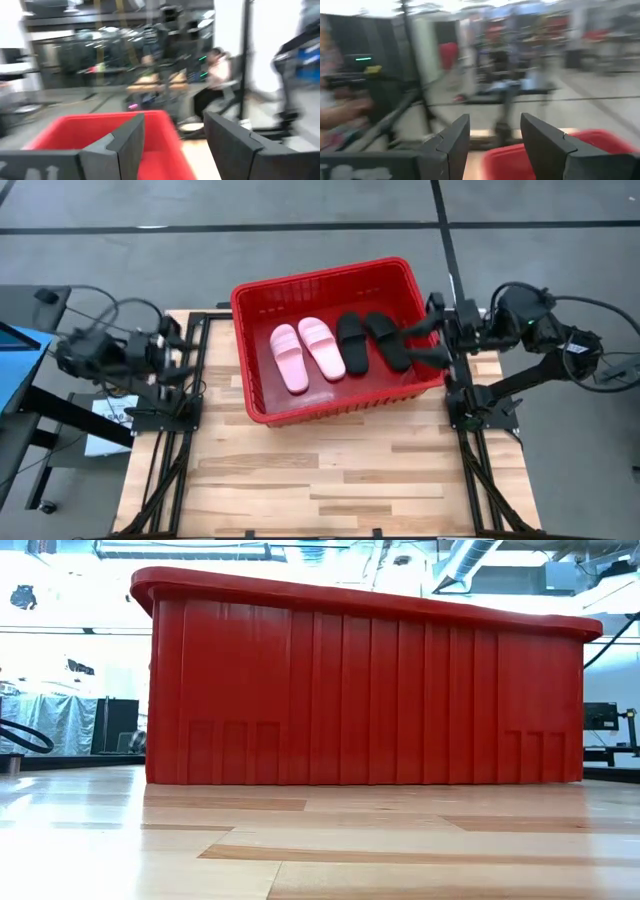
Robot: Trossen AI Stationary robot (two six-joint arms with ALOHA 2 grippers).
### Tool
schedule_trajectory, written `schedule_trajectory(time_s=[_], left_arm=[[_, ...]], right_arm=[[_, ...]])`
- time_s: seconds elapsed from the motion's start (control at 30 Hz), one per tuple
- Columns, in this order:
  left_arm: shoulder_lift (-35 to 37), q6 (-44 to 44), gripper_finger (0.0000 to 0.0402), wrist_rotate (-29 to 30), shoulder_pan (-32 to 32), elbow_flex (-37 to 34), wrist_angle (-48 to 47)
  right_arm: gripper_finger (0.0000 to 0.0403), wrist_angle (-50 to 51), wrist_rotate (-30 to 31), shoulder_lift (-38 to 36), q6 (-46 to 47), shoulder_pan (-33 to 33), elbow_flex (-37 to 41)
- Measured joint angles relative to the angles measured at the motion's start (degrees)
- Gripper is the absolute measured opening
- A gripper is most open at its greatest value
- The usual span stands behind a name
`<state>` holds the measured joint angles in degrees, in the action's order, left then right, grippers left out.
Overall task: Pick and place slides into bin
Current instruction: Return to Home Position
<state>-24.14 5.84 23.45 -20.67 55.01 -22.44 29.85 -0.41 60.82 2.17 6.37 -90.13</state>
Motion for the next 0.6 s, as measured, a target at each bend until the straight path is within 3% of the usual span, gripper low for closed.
schedule_trajectory(time_s=[0.17, 0.3, 0.6], left_arm=[[8.26, -5.21, 0.0197, -7.45, 0.0, -14.16, 8.14], [12.9, -8.48, 0.0197, -9.71, 0.0, -22.83, 13.02], [18.55, -13.33, 0.0197, -12.33, 0.0, -37.44, 23.52]], right_arm=[[0.0169, -0.64, -15.5, -1.99, -0.31, 0.04, 3.8], [0.0171, -9.47, -24.88, -6.7, -0.86, 1.13, 12.33], [0.0169, -23.62, -26.53, -20.9, -1.08, 7.64, 37.33]])
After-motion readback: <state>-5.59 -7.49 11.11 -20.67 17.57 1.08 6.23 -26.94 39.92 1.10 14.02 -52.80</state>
